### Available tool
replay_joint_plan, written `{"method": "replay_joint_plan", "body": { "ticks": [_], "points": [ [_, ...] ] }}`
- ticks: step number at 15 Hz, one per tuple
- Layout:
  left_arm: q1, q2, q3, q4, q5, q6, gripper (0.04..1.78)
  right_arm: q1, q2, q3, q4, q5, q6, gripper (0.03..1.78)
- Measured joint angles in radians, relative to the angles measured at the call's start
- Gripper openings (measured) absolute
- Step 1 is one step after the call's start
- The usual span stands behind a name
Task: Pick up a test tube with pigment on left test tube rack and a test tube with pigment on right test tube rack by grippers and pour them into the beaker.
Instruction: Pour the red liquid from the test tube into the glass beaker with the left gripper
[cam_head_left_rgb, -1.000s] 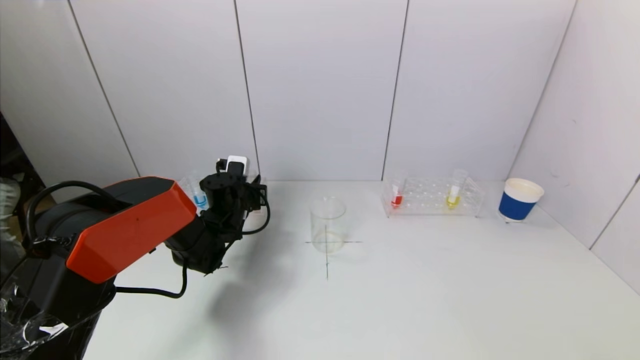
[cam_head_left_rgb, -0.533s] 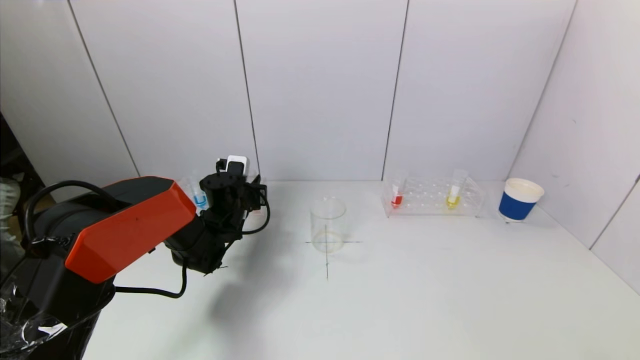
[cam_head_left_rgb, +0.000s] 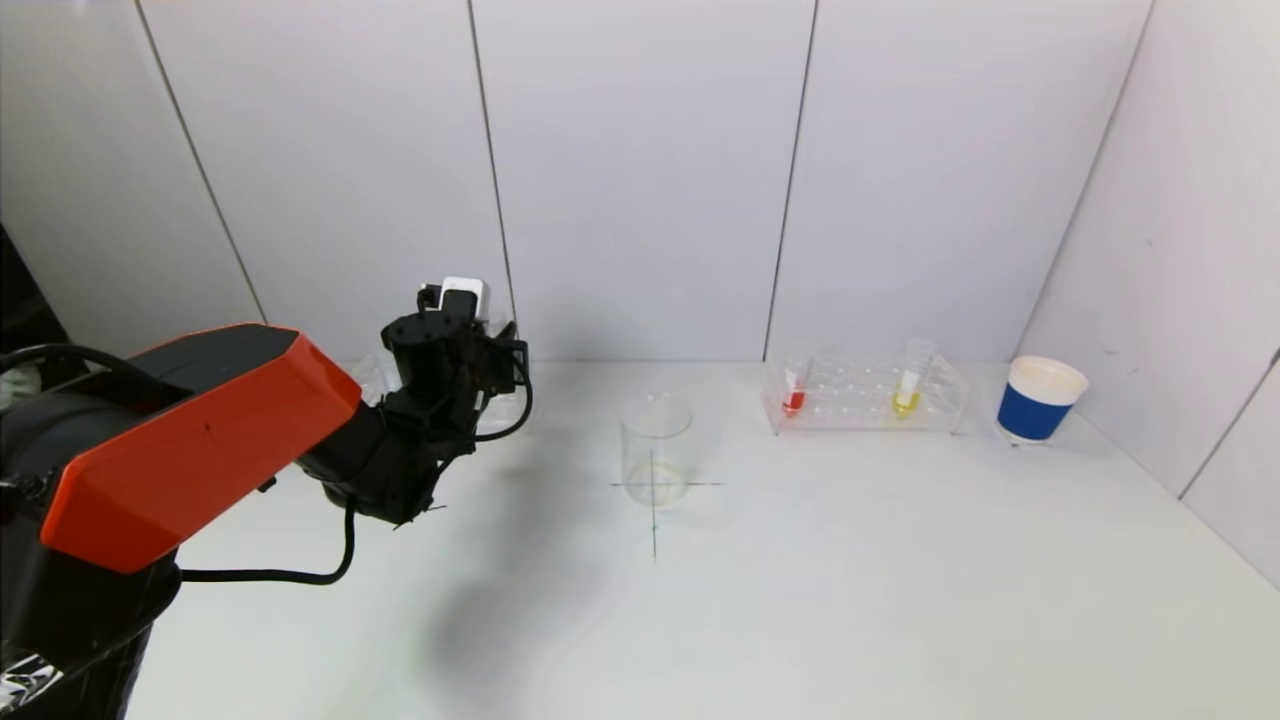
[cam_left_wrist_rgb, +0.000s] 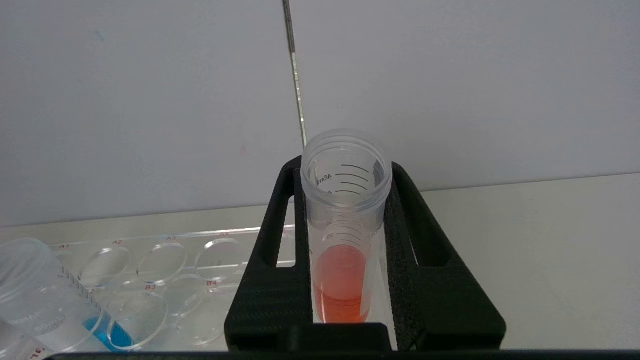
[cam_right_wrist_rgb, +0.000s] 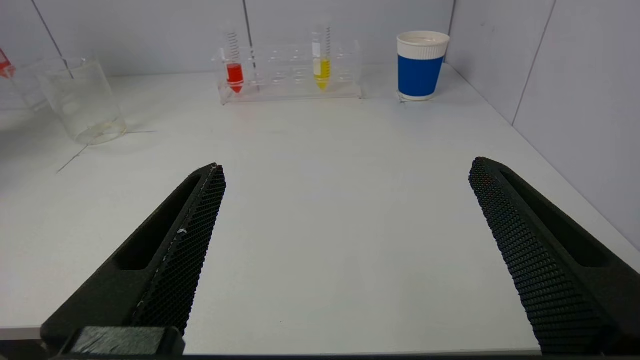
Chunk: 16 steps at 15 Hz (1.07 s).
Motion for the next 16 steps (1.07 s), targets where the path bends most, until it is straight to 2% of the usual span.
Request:
{"method": "replay_joint_plan", "body": {
  "ticks": [8,13,16],
  "points": [
    [-0.002,-0.133,-0.116,0.22,-0.009,0.001,0.44,0.0,0.0,0.0,0.0,0.0,0.0,1.77],
    [-0.019,-0.185,-0.343,0.487,-0.036,0.001,0.44,0.0,0.0,0.0,0.0,0.0,0.0,1.77],
    [-0.026,-0.193,-0.497,0.695,-0.142,0.0,0.44,0.0,0.0,0.0,0.0,0.0,0.0,1.77]
  ]
}}
